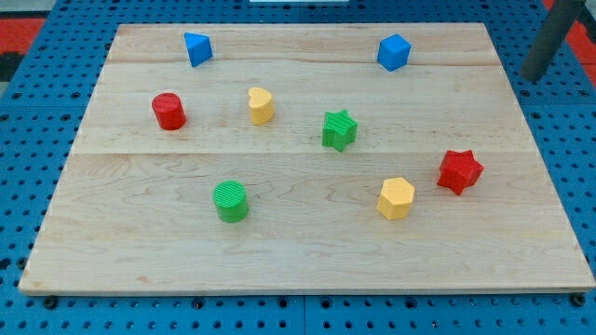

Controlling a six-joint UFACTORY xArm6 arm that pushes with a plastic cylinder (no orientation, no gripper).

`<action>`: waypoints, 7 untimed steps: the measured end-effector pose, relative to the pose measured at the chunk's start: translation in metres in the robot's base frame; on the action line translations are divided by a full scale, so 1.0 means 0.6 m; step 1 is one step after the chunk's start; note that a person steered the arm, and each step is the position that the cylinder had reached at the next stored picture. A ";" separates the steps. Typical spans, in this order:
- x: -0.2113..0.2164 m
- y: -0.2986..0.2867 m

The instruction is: Point your arm to the top right

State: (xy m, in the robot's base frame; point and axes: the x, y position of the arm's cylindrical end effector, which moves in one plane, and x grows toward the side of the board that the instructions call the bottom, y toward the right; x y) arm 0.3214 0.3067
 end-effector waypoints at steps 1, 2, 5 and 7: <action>0.000 0.000; 0.000 0.000; -0.023 -0.006; -0.112 -0.006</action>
State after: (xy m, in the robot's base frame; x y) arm 0.2540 0.3030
